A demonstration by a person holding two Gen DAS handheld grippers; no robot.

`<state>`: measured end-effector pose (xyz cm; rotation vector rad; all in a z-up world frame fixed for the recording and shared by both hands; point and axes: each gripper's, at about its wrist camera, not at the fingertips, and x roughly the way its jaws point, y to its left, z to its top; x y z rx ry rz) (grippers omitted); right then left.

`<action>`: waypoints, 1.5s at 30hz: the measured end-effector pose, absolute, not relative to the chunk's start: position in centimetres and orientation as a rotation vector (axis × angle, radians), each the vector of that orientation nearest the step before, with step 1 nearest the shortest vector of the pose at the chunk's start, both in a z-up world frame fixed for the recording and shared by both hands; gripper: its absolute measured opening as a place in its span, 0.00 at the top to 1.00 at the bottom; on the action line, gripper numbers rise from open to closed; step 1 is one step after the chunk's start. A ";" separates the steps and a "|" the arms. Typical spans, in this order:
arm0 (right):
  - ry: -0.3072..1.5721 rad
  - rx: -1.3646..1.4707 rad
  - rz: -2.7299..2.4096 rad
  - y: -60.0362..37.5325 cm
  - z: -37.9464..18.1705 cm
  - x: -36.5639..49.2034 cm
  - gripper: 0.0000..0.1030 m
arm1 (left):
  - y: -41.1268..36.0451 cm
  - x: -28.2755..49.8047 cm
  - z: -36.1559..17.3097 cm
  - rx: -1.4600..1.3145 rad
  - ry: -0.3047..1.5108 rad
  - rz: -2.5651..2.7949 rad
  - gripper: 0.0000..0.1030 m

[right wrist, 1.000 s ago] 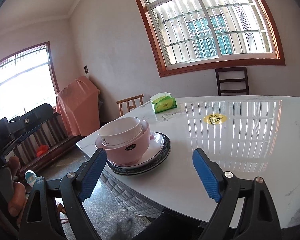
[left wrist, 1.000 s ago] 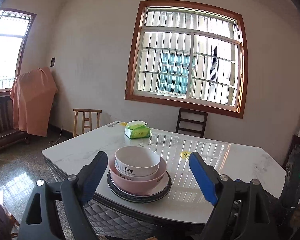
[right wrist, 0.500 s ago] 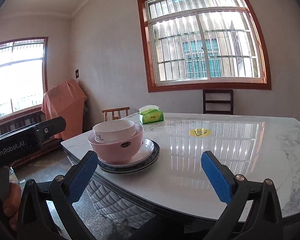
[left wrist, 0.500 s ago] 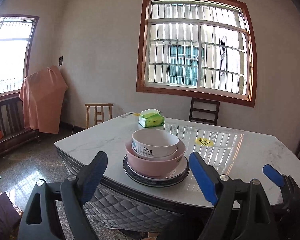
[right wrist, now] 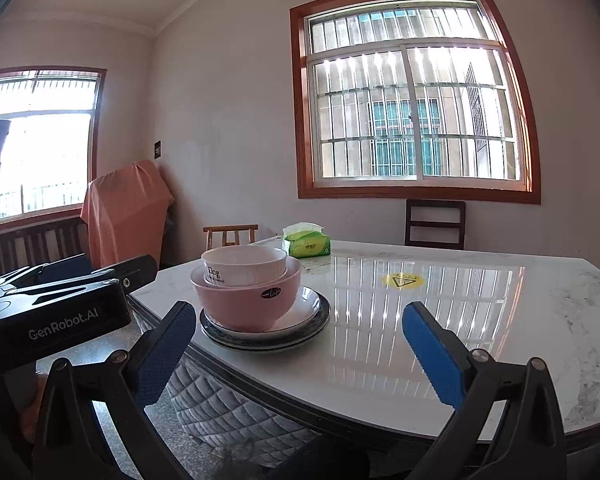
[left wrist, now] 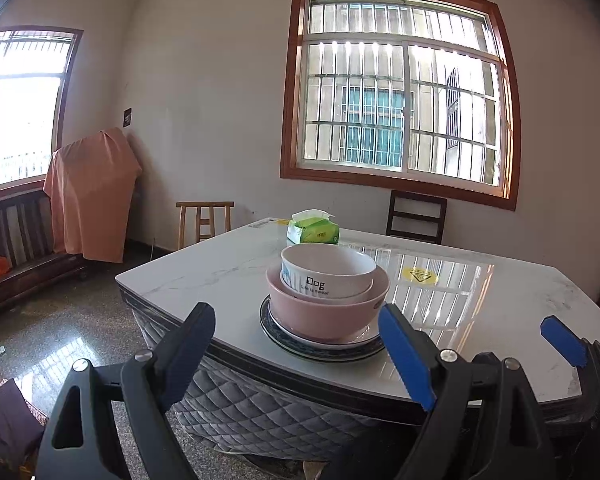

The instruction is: Organize plates and bowls

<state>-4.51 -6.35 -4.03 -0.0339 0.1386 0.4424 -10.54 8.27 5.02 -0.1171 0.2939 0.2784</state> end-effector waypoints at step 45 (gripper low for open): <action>0.222 -0.026 0.483 -6.2 -4.7 -3.7 0.00 | 8.9 -8.7 3.4 -0.112 0.395 0.326 0.17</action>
